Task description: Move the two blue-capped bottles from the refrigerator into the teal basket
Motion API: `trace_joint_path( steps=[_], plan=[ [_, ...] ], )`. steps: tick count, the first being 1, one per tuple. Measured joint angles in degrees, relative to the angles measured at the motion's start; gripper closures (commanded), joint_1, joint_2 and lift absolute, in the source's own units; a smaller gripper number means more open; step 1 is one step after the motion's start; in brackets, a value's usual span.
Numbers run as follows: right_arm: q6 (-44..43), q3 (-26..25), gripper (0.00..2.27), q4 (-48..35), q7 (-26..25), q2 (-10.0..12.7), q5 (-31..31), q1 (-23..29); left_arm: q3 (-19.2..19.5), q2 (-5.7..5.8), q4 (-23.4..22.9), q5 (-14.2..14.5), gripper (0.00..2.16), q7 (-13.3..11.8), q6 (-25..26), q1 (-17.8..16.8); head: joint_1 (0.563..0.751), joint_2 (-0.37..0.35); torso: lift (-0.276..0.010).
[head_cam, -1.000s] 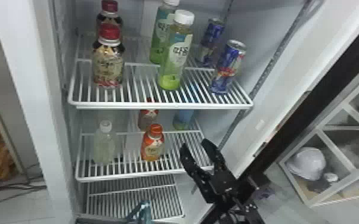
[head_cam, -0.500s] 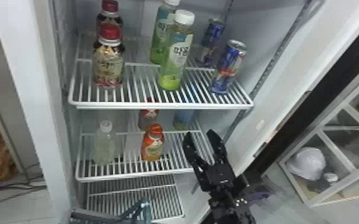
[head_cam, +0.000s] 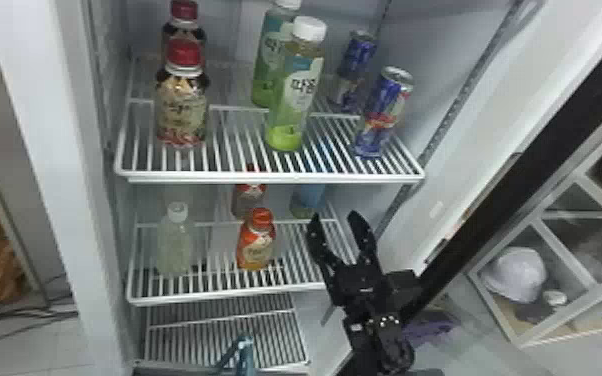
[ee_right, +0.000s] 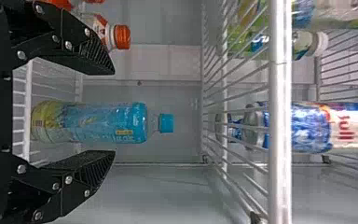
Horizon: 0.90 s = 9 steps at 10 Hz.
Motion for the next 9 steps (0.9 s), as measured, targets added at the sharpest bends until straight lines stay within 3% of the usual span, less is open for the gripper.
trace_joint_path(
  steps=[9],
  plan=[
    [0.0, 3.8, 0.24, 14.3, -5.8, -1.3, 1.2, -12.4, -0.5, 0.07, 0.0, 0.3, 1.11, 0.2, 0.0, -0.7, 0.695, -0.350, -0.136]
  ],
)
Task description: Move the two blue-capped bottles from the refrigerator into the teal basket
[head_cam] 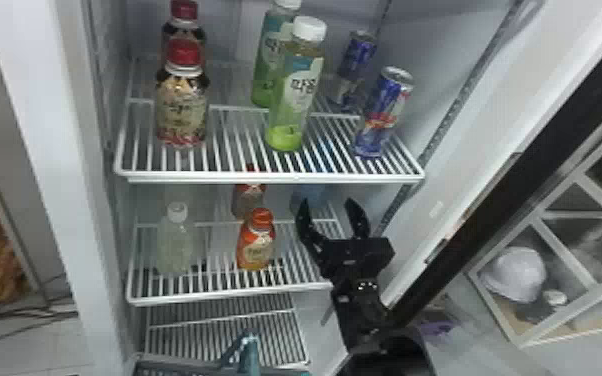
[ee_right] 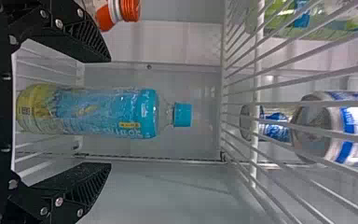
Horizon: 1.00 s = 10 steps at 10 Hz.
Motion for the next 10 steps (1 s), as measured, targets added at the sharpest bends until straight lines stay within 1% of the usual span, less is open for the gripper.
trace_joint_path(
  steps=[4, 7, 8, 10],
  plan=[
    [1.0, 1.6, 0.16, 5.5, -0.8, -0.8, -0.3, -6.2, -0.3, 0.10, 0.0, 0.1, 1.11, 0.2, -0.1, -0.3, 0.695, -0.350, -0.136],
    [2.1, 2.2, 0.16, 7.9, -1.1, -1.2, -0.4, -9.1, -0.4, 0.14, 0.1, 0.3, 1.11, 0.3, -0.4, -0.3, 0.695, -0.350, -0.136],
    [2.6, 2.6, 0.17, 8.8, -1.3, -1.4, -0.4, -10.0, -0.4, 0.18, 0.1, 0.4, 1.11, 0.3, -0.5, -0.3, 0.695, -0.350, -0.136],
    [4.8, 3.1, 0.30, 10.0, -1.3, -1.6, -0.5, -11.8, -0.6, 0.27, 0.3, 0.6, 1.11, 0.3, -0.6, -0.5, 0.695, -0.350, -0.136]
  ],
)
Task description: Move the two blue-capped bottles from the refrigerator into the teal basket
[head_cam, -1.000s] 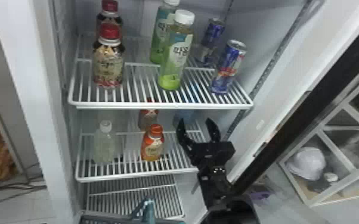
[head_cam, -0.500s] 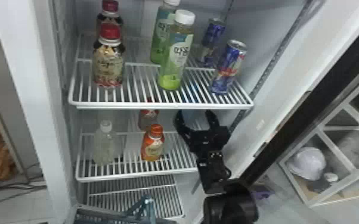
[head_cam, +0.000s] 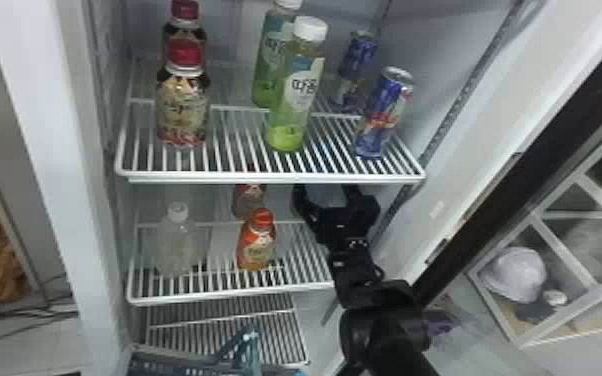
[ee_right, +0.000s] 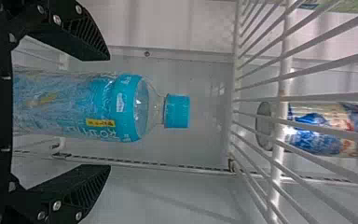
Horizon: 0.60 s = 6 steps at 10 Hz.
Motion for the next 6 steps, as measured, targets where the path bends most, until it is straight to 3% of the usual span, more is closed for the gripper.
trace_joint_path(
  steps=[3, 6],
  plan=[
    [2.2, 0.0, 0.61, 0.2, 0.0, -0.2, -0.1, -0.6, 0.0, 0.18, 0.1, 0.2, 1.11, 0.0, -0.2, 0.1, 0.695, -0.350, -0.136],
    [1.9, 0.1, 0.61, -0.6, 0.0, -0.2, -0.1, -0.3, 0.0, 0.19, 0.1, 0.3, 1.11, 0.0, -0.4, 0.2, 0.695, -0.350, -0.136]
  ],
)
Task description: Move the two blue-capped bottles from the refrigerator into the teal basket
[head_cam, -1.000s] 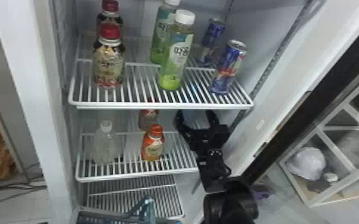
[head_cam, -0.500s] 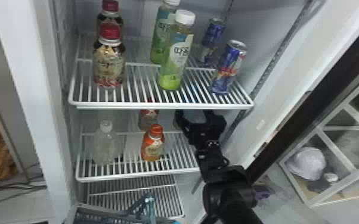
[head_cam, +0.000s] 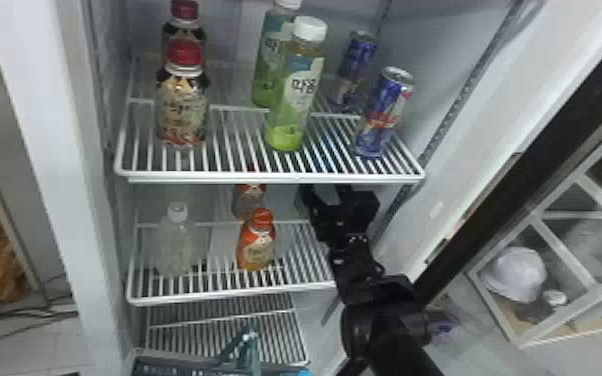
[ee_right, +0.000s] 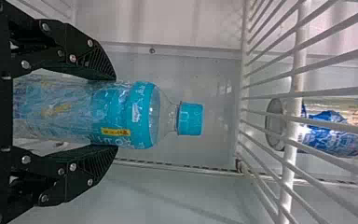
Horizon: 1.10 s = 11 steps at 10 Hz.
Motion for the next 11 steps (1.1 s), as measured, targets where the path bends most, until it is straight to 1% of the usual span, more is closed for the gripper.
trace_joint_path(
  steps=[2, 3, 8, 11],
  plan=[
    [-1.0, 0.1, 0.61, -1.9, 0.1, -0.2, -0.2, 1.3, 0.0, 0.00, 0.0, 0.1, 1.11, -0.1, -0.3, 0.1, 0.695, -0.350, -0.136],
    [-1.3, 0.1, 0.61, -4.1, 0.2, -0.4, -0.5, 2.8, 0.0, 0.00, 0.0, 0.2, 1.11, -0.1, -0.5, 0.2, 0.695, -0.350, -0.136],
    [-1.4, -0.9, 0.61, -16.0, 2.2, -0.9, -2.1, 13.0, 0.1, 0.06, 0.0, 0.3, 1.11, -0.3, -0.9, 0.5, 0.695, -0.350, -0.136],
    [-0.8, -2.2, 0.61, -23.0, 4.1, -1.3, -4.3, 19.2, 0.3, 0.05, 0.0, 0.4, 1.11, -0.3, -1.1, 0.8, 0.695, -0.350, -0.136]
  ],
)
